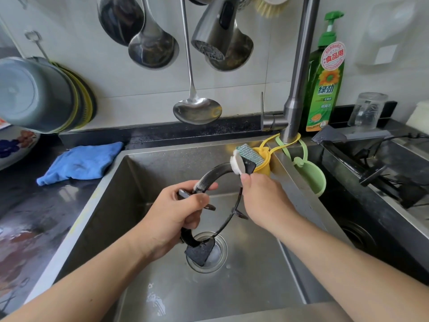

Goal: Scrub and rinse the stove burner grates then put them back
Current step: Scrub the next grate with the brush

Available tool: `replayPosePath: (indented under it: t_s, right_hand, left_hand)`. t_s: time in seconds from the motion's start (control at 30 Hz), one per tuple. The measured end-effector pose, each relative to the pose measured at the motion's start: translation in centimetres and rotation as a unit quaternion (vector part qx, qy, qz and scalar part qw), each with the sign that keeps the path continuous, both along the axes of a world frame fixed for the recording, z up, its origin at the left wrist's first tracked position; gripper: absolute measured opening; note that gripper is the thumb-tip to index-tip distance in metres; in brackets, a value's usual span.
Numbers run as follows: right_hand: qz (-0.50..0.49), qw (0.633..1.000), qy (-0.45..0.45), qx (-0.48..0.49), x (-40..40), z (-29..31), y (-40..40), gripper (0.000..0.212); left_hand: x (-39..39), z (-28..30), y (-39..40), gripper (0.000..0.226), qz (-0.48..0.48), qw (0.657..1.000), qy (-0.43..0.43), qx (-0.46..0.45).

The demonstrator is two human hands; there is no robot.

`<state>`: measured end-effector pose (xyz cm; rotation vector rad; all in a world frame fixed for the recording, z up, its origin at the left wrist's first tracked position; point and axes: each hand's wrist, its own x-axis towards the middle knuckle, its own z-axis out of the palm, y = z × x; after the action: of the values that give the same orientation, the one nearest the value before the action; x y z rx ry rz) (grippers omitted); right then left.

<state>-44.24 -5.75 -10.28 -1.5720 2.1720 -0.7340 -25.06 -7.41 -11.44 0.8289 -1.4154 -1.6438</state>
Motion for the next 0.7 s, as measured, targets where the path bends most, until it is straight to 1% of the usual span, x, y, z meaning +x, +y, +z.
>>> replayPosePath:
  t_s: [0.07, 0.17, 0.23, 0.4, 0.47, 0.57, 0.7]
  right_hand:
    - [0.013, 1.0, -0.014, 0.002, 0.4, 0.0, 0.5, 0.044]
    - [0.051, 0.998, -0.036, -0.026, 0.9, 0.2, 1.2, 0.045]
    - [0.048, 0.998, -0.041, -0.028, 0.6, 0.3, 0.8, 0.046]
    - [-0.028, 0.999, 0.001, 0.021, -0.3, -0.2, -0.6, 0.045]
    - [-0.047, 0.999, 0.023, 0.008, -0.6, 0.0, -0.6, 0.04]
    - [-0.053, 0.996, 0.063, -0.019, -1.1, 0.1, -0.5, 0.038]
    - [-0.059, 0.993, 0.094, -0.044, -1.4, 0.5, -0.4, 0.03]
  left_hand:
    - [-0.1, 0.0, 0.1, 0.046, 0.006, 1.0, -0.004, -0.008]
    - [-0.1, 0.1, 0.0, 0.045, 0.014, 1.0, 0.008, -0.019]
    - [-0.1, 0.1, -0.1, 0.045, 0.019, 0.999, 0.008, -0.031]
    - [-0.3, 0.2, 0.2, 0.048, 0.052, 0.995, -0.047, -0.07]
    - [-0.6, 0.4, 0.4, 0.049, 0.058, 0.992, -0.079, -0.084]
    - [-1.2, 0.5, 0.7, 0.045, 0.057, 0.987, -0.113, -0.104]
    - [-1.5, 0.5, 1.0, 0.045, 0.055, 0.985, -0.123, -0.107]
